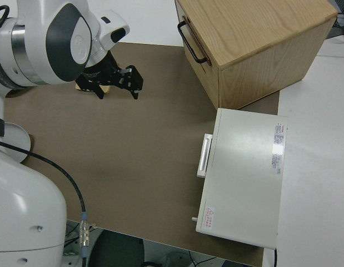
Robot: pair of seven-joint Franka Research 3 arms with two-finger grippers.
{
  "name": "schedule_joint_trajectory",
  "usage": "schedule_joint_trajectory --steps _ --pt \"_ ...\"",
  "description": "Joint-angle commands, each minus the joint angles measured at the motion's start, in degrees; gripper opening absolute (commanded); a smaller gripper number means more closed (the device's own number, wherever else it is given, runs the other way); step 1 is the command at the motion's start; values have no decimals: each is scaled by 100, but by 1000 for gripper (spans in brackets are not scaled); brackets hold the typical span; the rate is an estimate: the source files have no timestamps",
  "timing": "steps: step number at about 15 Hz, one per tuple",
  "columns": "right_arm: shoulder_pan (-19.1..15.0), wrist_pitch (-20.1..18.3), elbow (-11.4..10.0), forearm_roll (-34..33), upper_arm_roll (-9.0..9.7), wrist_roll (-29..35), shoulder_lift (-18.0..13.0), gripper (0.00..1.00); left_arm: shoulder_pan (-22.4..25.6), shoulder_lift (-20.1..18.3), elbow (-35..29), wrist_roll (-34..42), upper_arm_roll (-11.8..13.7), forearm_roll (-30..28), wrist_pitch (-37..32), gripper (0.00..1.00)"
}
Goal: Pick gray plate from low plate rack and place it on table with left arm
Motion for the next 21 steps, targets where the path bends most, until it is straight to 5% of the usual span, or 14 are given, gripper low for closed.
schedule_joint_trajectory --steps 1,8,11,17,21 --pt "-56 -82 35 59 33 1 -14 990 -90 -39 -60 -21 -40 -25 294 991" --pt "-56 -82 35 59 33 1 -14 990 -20 -65 169 -56 -93 19 637 991" --pt "-56 -82 35 59 33 -8 -14 987 -2 -171 642 -792 -93 877 393 991" --pt "-56 -82 35 59 33 -8 -14 990 16 -100 3075 -2121 -67 1970 -1847 993" --pt "-56 -82 35 59 33 1 -14 990 -71 -127 3807 -2559 -111 2242 -2631 993"
